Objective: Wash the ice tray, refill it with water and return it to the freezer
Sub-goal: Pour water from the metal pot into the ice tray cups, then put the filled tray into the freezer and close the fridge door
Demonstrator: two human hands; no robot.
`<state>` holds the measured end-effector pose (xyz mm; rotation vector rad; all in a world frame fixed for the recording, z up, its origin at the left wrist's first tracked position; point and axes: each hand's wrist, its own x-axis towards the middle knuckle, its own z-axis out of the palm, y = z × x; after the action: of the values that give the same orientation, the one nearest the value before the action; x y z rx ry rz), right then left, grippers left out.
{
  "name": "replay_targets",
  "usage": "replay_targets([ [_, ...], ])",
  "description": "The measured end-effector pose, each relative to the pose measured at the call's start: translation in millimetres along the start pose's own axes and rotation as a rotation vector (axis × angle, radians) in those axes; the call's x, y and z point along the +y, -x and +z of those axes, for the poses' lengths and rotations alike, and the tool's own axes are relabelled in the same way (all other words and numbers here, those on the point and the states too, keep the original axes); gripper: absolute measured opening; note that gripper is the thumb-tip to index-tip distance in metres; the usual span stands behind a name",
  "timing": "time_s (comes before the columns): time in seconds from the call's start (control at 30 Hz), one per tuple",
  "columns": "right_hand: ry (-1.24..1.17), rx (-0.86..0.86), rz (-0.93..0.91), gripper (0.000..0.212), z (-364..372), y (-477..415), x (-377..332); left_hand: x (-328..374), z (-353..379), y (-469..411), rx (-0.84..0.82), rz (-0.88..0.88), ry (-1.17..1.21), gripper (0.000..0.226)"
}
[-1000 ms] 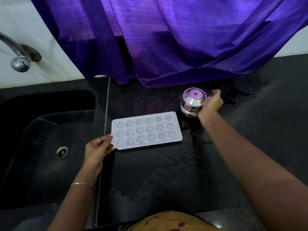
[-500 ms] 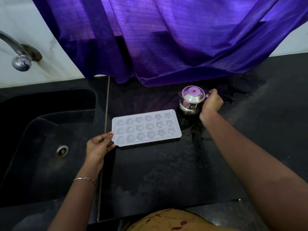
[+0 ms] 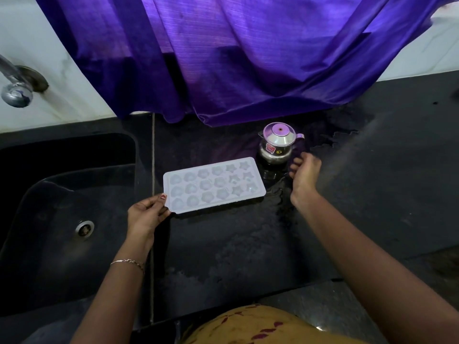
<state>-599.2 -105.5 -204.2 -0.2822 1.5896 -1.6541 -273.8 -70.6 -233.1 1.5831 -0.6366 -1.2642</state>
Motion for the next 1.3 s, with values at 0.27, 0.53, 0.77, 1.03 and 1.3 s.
replay_targets([
  [0.27,0.546,-0.336,-0.077,0.025,1,33,36,4,-2,0,-0.044,-0.037,0.035,0.008],
  [0.53,0.646,-0.412,-0.116,0.028,9,50,33,11,-7,-2,-0.128,-0.120,0.118,0.006],
  [0.77,0.560,-0.425,-0.060,0.032,3,51,36,14,-13,3,-0.157,-0.142,0.151,0.010],
  [1.03,0.504,-0.531,-0.032,0.035,8,63,26,18,-35,26,-0.072,-0.117,0.190,0.012],
  [1.3,0.473,-0.781,0.037,0.034,32,90,19,15,-78,79,0.117,-0.082,0.371,0.011],
])
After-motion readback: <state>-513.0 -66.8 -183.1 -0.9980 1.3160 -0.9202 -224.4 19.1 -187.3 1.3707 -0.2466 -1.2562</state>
